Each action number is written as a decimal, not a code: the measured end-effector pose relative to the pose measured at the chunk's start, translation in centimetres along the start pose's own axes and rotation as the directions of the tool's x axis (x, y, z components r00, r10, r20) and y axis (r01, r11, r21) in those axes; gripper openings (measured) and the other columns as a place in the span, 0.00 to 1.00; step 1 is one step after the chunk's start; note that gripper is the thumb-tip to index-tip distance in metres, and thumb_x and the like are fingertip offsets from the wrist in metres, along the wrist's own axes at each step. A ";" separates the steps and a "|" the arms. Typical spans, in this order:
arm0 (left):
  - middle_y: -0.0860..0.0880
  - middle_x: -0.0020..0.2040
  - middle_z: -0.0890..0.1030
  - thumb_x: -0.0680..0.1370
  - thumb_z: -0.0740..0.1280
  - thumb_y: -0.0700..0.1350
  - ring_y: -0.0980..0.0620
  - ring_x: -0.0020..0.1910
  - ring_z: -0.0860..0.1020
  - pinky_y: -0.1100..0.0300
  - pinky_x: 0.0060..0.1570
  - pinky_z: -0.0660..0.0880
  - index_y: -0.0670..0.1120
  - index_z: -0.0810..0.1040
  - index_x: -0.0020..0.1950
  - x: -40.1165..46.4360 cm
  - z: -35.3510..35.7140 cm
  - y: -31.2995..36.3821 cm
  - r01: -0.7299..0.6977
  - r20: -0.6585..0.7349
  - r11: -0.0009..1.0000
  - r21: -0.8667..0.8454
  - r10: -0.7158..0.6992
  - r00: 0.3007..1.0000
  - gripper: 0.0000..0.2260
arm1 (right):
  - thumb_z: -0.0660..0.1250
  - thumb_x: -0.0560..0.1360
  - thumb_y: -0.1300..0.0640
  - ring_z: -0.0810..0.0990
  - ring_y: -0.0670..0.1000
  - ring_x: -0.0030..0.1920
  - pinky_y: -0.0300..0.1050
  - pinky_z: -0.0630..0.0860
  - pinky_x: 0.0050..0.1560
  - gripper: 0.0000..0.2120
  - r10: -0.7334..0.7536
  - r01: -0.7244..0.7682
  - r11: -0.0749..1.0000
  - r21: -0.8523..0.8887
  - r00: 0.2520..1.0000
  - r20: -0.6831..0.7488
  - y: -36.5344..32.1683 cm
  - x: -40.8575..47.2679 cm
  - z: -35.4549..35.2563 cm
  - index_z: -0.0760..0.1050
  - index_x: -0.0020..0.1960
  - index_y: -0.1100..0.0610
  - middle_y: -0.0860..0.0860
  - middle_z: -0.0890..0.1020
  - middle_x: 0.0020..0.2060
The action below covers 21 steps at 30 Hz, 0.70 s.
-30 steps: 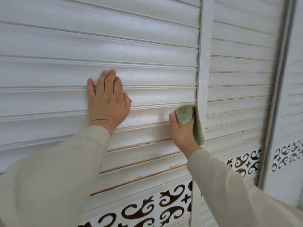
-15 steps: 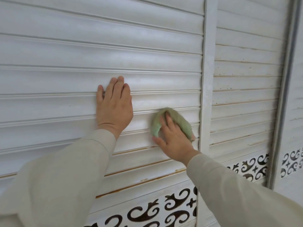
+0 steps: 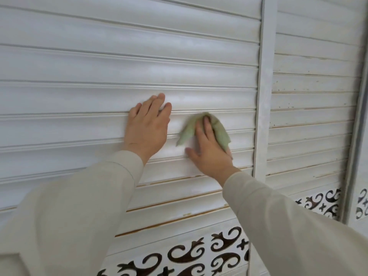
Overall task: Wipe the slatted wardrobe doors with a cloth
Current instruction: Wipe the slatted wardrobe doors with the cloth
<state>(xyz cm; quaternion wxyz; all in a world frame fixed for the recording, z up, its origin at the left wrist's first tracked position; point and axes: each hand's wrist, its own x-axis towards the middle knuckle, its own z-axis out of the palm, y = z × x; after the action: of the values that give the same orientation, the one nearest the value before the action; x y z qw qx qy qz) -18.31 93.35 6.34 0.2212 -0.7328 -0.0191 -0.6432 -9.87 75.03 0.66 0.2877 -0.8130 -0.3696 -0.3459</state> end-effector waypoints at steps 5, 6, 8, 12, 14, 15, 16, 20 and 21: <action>0.48 0.74 0.71 0.76 0.67 0.40 0.46 0.70 0.69 0.51 0.61 0.60 0.50 0.75 0.67 0.1 -1.4 -1.1 -0.031 0.087 0.999 -0.045 0.035 0.996 0.19 | 0.58 0.78 0.45 0.43 0.61 0.79 0.53 0.45 0.78 0.34 0.289 -0.274 0.945 0.178 0.955 -0.069 0.1 2.7 -2.3 0.54 0.80 0.57 0.58 0.47 0.80; 0.48 0.74 0.71 0.75 0.67 0.40 0.46 0.70 0.69 0.51 0.62 0.59 0.50 0.75 0.67 0.0 -1.4 -1.0 -0.016 0.100 0.999 -0.046 0.020 0.995 0.20 | 0.57 0.78 0.44 0.43 0.61 0.79 0.54 0.45 0.78 0.34 0.218 -0.208 0.966 0.153 0.975 -0.051 -0.5 2.1 -1.8 0.54 0.80 0.58 0.59 0.47 0.80; 0.48 0.74 0.70 0.75 0.68 0.39 0.45 0.71 0.68 0.51 0.64 0.59 0.49 0.75 0.68 0.0 -1.3 -0.8 0.011 0.114 0.999 -0.043 -0.006 0.993 0.21 | 0.59 0.79 0.49 0.43 0.62 0.79 0.55 0.46 0.78 0.32 0.032 -0.035 0.994 0.105 0.999 0.023 -2.1 0.0 -0.5 0.54 0.80 0.56 0.58 0.46 0.80; 0.47 0.77 0.67 0.78 0.64 0.43 0.45 0.75 0.65 0.47 0.71 0.58 0.48 0.71 0.73 -0.5 -1.3 -0.6 -0.011 0.155 0.999 -0.033 0.016 0.988 0.22 | 0.56 0.82 0.48 0.51 0.54 0.79 0.49 0.54 0.76 0.28 0.006 -0.013 0.985 0.172 0.999 0.041 -1.7 -2.5 0.4 0.55 0.80 0.51 0.50 0.46 0.80; 0.46 0.78 0.65 0.80 0.61 0.48 0.44 0.76 0.62 0.44 0.73 0.56 0.47 0.68 0.75 -1.1 -1.2 -0.5 -0.024 0.179 0.999 -0.021 0.028 0.983 0.23 | 0.55 0.83 0.48 0.55 0.58 0.78 0.50 0.56 0.76 0.26 0.082 -0.081 0.986 0.146 0.997 0.001 0.0 -2.5 0.4 0.59 0.79 0.55 0.54 0.47 0.80; 0.45 0.78 0.64 0.81 0.60 0.50 0.44 0.77 0.61 0.43 0.73 0.55 0.47 0.67 0.76 -1.5 -1.1 -0.4 -0.022 0.187 1.000 -0.008 0.023 0.982 0.23 | 0.55 0.83 0.49 0.56 0.60 0.77 0.50 0.55 0.76 0.26 0.170 -0.164 0.973 0.162 0.985 -0.024 1.0 -2.5 0.2 0.60 0.78 0.57 0.56 0.48 0.80; 0.45 0.79 0.63 0.82 0.59 0.51 0.44 0.78 0.59 0.42 0.74 0.54 0.47 0.66 0.77 -2.0 -1.0 -0.2 -0.013 0.191 1.000 0.008 0.012 0.981 0.24 | 0.54 0.83 0.49 0.56 0.61 0.77 0.51 0.54 0.76 0.25 0.274 -0.263 0.946 0.190 0.961 -0.033 2.4 -2.5 0.3 0.60 0.78 0.58 0.57 0.48 0.80; 0.47 0.80 0.59 0.83 0.55 0.53 0.45 0.79 0.55 0.40 0.75 0.48 0.48 0.61 0.79 -2.6 -0.4 0.5 0.039 0.198 0.999 0.031 -0.045 0.979 0.25 | 0.49 0.83 0.53 0.55 0.63 0.76 0.56 0.46 0.77 0.26 0.563 -0.550 0.796 0.254 0.826 0.024 5.7 -4.2 1.1 0.60 0.76 0.66 0.65 0.56 0.77; 0.47 0.80 0.58 0.83 0.54 0.54 0.45 0.79 0.55 0.40 0.75 0.47 0.48 0.61 0.79 -2.7 -0.2 0.5 0.039 0.191 0.998 0.039 -0.046 0.980 0.25 | 0.52 0.82 0.56 0.58 0.65 0.75 0.57 0.48 0.77 0.25 0.601 -0.583 0.765 0.274 0.799 0.020 6.1 -4.8 1.6 0.61 0.75 0.68 0.67 0.61 0.75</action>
<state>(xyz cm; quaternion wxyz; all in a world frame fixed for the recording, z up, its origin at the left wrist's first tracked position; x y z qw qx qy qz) -18.81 93.49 3.68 0.2171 -0.7870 -0.0672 -0.5736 -6.72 70.82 -5.33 0.5011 -0.8292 -0.1271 -0.2126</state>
